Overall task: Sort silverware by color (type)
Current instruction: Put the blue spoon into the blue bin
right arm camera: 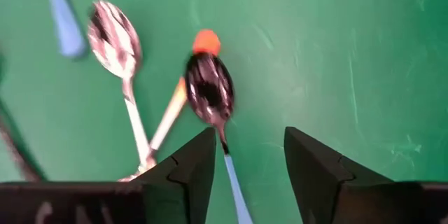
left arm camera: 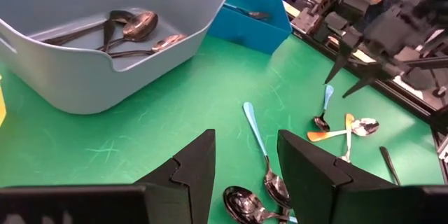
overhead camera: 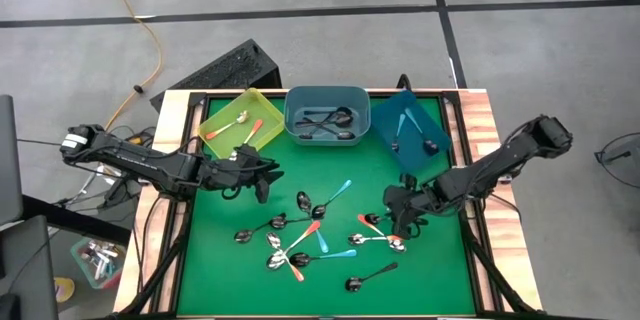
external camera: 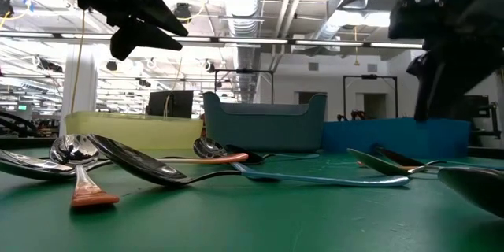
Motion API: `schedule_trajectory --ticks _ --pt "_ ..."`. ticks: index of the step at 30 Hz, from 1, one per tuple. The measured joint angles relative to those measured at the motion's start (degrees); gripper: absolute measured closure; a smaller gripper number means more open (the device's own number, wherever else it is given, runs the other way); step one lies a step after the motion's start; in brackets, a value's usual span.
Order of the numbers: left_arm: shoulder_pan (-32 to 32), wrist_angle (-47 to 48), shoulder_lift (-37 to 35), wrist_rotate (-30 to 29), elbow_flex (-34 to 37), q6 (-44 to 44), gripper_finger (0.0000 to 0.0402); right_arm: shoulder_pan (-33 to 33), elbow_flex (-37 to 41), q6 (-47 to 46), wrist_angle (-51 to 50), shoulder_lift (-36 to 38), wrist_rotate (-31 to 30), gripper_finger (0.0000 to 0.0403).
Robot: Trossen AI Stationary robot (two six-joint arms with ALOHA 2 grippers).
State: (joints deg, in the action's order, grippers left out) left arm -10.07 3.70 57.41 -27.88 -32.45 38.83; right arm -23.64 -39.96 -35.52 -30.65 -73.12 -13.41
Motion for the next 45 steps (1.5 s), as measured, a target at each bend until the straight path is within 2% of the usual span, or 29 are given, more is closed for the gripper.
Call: schedule_trajectory --ticks 11,16,20,25,27,36,45 --pt "0.0 1.1 0.0 0.0 0.0 0.0 0.0264 -1.5 -0.3 0.8 0.2 -14.0 1.8 0.0217" --pt "0.0 1.2 0.0 0.0 0.0 0.0 0.0264 -1.0 -1.6 -0.3 -0.9 -17.6 2.5 0.0222" --pt "0.0 1.4 0.0 -0.1 0.0 0.0 0.0264 -1.0 -2.9 1.2 -1.5 -18.2 2.6 0.0265" --pt "0.0 1.7 0.0 -1.4 0.0 -0.1 0.0264 -0.9 -4.1 1.4 -2.4 -18.4 2.9 0.0366" --pt "0.0 1.7 0.0 -1.4 0.0 0.0 0.0264 -1.0 -4.1 1.2 -2.4 -18.4 3.0 0.039" --pt "0.0 2.0 0.0 -1.4 0.0 0.0 0.0264 -0.9 -5.3 -2.0 -2.4 -17.0 4.1 0.0397" --pt "0.0 2.0 0.0 -1.4 0.0 0.0 0.0264 0.6 -7.3 -2.2 -1.9 -11.3 4.3 0.0402"
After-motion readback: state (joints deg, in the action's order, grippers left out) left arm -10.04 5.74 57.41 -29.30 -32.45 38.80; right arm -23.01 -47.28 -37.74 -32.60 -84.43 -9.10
